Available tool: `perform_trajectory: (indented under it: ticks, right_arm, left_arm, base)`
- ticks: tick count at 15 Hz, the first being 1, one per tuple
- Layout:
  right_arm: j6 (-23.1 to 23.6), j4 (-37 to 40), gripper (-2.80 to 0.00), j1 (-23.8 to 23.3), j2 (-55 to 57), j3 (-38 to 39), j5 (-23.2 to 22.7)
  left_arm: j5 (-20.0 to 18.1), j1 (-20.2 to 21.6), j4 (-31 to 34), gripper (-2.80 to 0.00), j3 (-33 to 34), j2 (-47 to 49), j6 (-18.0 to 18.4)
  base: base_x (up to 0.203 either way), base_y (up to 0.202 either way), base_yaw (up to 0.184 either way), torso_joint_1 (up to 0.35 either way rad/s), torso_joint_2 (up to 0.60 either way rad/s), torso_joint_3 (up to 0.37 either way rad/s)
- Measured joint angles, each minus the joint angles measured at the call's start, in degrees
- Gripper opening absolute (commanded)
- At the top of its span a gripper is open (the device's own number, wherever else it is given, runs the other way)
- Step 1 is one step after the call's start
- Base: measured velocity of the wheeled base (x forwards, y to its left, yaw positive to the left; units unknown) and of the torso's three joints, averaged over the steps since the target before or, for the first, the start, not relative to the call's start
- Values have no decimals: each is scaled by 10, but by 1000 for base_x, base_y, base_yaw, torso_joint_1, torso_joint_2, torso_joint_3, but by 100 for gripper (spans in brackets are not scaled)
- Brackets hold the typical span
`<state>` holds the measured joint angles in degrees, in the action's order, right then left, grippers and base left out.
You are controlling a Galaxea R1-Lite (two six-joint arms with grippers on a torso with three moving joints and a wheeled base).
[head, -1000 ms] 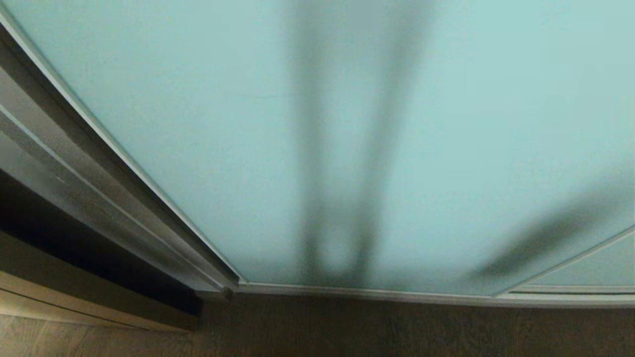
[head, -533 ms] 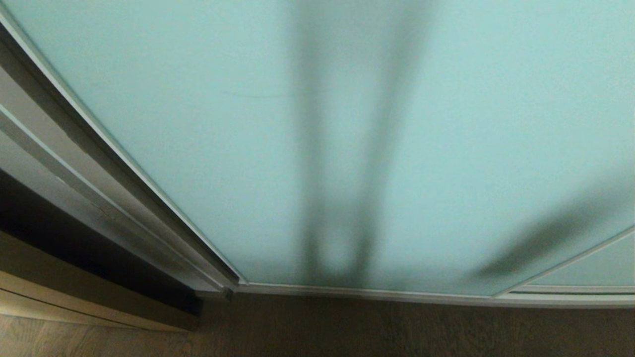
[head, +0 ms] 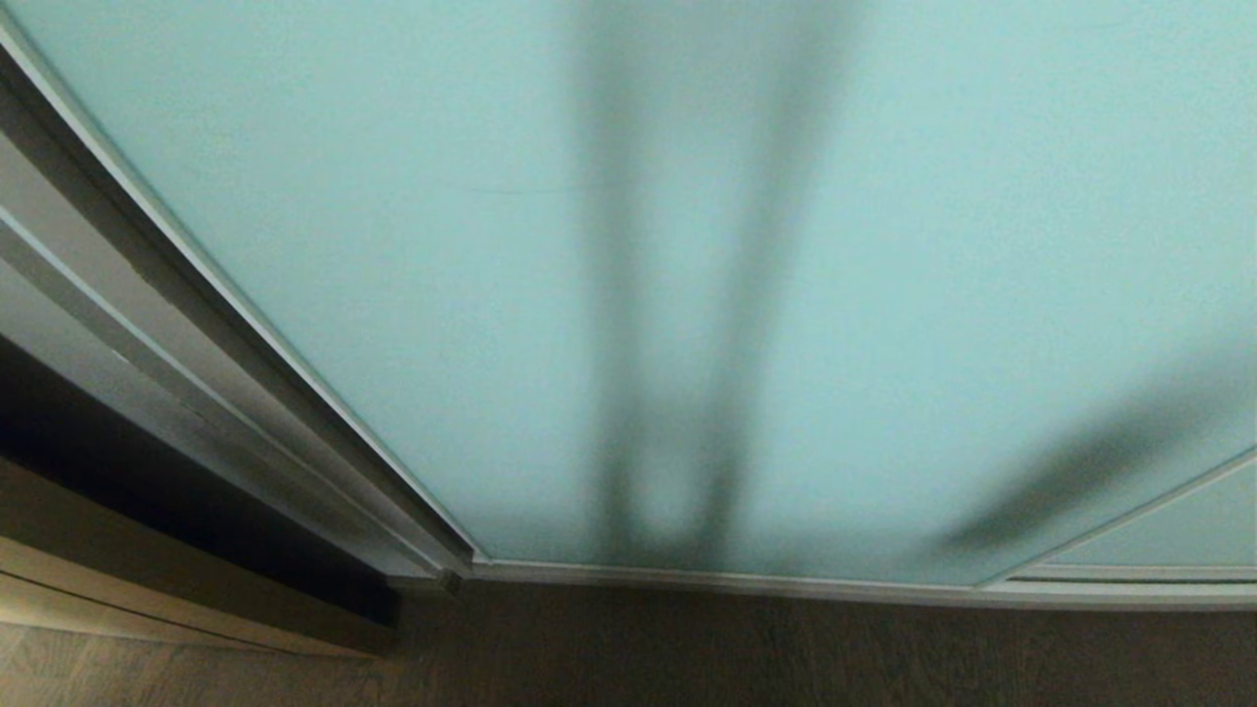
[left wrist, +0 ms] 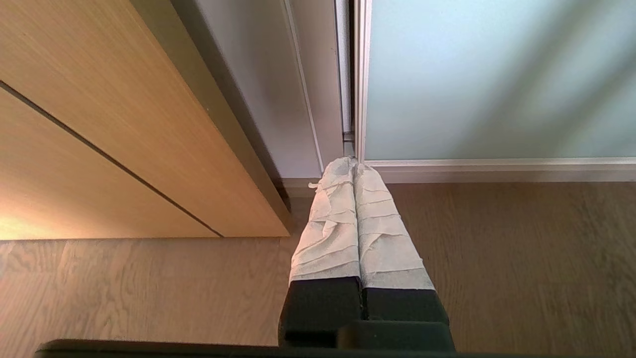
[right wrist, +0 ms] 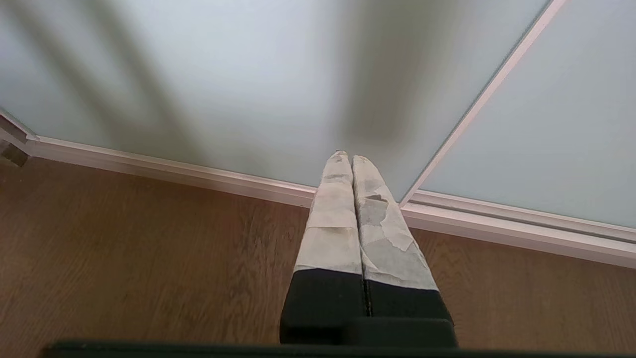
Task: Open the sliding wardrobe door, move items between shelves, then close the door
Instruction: Close the door
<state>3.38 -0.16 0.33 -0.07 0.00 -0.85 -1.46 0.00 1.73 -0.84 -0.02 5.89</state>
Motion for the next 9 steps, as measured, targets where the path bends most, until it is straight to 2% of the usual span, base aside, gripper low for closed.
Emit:
perform_trajectory:
  ticks: [2, 5, 9]
  right_arm:
    - [0, 0, -280, 0, 0, 0, 0]
    - [0, 0, -280, 0, 0, 0, 0]
    - [0, 0, -280, 0, 0, 0, 0]
  left_arm:
    - [2, 0, 0, -280, 0, 0, -3]
    - [14, 0, 0, -280, 0, 0, -41]
    - [14, 0, 3, -280, -1, 0, -39]
  base:
    - [0, 0, 0, 0, 0, 0]
    - [0, 0, 0, 0, 0, 0]
    - [0, 0, 0, 0, 0, 0]
